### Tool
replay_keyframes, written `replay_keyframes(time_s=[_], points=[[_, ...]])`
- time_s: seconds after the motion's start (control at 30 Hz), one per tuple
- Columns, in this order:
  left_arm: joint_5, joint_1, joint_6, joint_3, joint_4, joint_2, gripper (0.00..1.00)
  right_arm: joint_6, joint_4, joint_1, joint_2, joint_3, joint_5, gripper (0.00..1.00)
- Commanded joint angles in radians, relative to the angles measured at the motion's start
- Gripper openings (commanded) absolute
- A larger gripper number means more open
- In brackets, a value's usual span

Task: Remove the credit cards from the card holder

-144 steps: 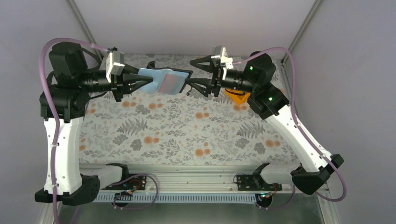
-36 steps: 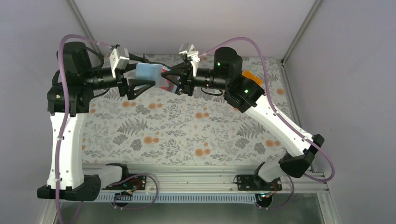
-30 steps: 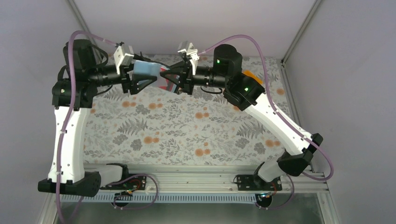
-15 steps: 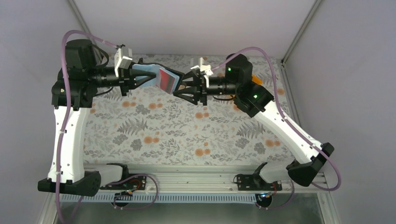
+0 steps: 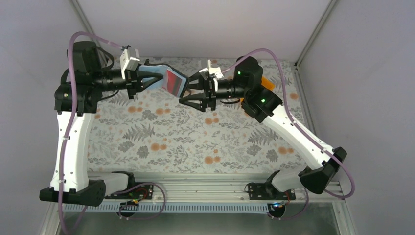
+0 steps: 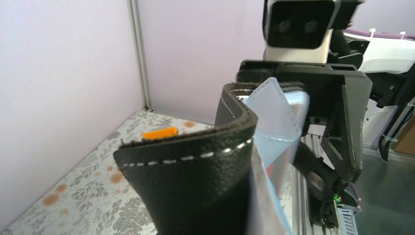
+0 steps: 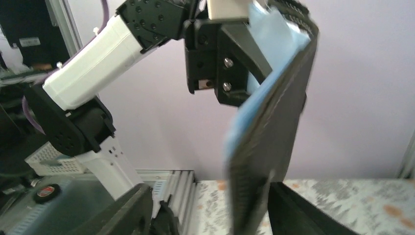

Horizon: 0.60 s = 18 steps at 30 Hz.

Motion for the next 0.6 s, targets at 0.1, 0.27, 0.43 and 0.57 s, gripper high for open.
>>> replay_keyframes(time_s=[0.1,0.27,0.43,0.57], points=[[-0.006,0.003,-0.021,-0.031,0.036,-0.005,0.02,0.132,0.116,0.022,0.03,0.057,0.141,0.18],[0.035,0.006,-0.022,-0.033,0.031,-0.013,0.02,0.165,0.087,0.022,0.007,0.032,0.253,0.04],[0.062,0.006,-0.004,0.001,-0.005,0.002,0.02,0.174,0.013,0.021,0.027,0.058,0.285,0.23],[0.044,0.006,0.003,0.058,-0.032,0.033,0.02,0.079,-0.006,0.022,0.019,0.067,0.155,0.58]])
